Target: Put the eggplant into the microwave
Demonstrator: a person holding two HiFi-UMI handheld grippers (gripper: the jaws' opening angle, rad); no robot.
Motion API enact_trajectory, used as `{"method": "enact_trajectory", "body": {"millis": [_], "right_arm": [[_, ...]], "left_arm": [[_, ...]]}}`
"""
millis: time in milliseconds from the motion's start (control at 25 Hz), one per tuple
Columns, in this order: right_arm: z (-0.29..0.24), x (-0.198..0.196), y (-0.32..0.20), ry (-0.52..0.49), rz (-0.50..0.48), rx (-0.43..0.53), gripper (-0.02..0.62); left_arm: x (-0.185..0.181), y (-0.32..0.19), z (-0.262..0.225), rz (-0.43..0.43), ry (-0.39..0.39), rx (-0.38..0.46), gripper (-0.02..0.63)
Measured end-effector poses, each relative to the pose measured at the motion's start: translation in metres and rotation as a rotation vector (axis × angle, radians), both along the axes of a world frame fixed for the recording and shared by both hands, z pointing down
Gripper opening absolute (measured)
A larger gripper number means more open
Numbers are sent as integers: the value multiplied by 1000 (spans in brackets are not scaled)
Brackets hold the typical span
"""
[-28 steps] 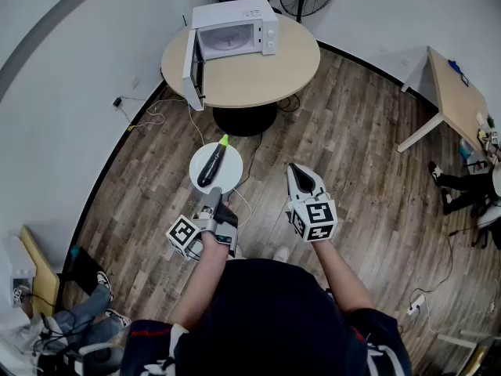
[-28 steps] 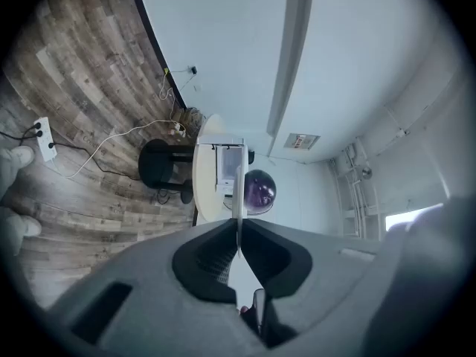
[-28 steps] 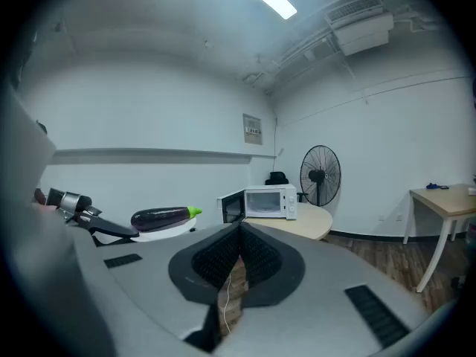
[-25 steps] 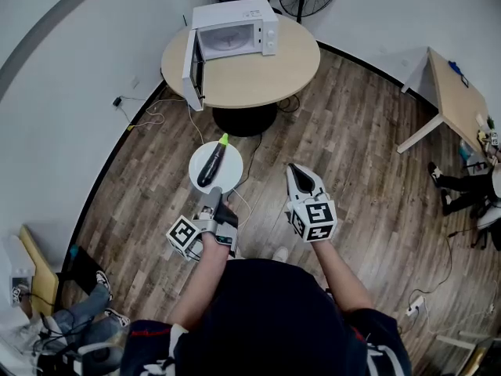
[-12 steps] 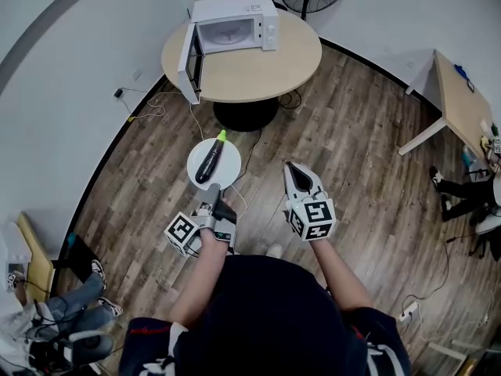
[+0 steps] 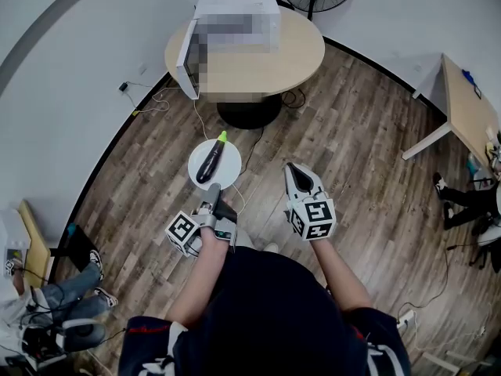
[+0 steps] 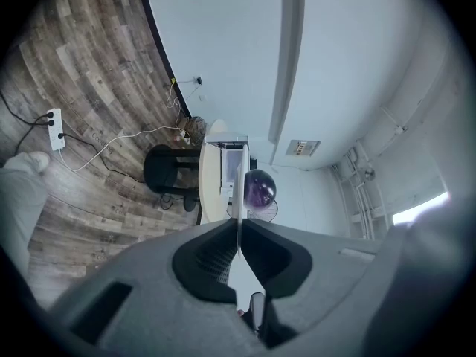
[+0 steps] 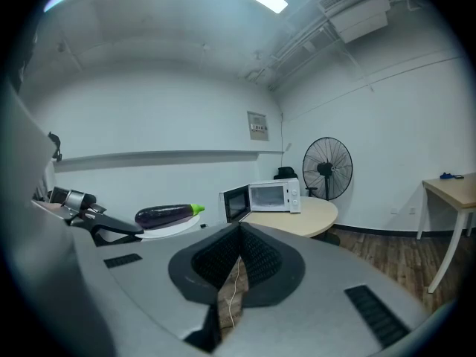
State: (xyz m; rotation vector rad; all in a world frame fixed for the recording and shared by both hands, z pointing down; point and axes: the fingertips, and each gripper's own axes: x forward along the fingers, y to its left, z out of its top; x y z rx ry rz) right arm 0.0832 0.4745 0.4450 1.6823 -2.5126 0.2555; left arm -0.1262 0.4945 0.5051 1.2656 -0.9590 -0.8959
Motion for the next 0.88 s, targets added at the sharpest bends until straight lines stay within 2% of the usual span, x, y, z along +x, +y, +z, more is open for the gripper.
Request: {"method": "enact_trajectory", "body": {"millis": [240, 520, 880], "right_arm": [[2, 5, -11, -3, -13, -3, 12], [9, 9, -29, -2, -26, -23, 12], [19, 2, -95, 17, -35, -39, 11]], "left_arm": [[4, -6, 1, -10, -15, -13, 26], [9, -27, 3, -21, 7, -27, 26], [-4, -95, 10, -40, 5, -27, 26]]}}
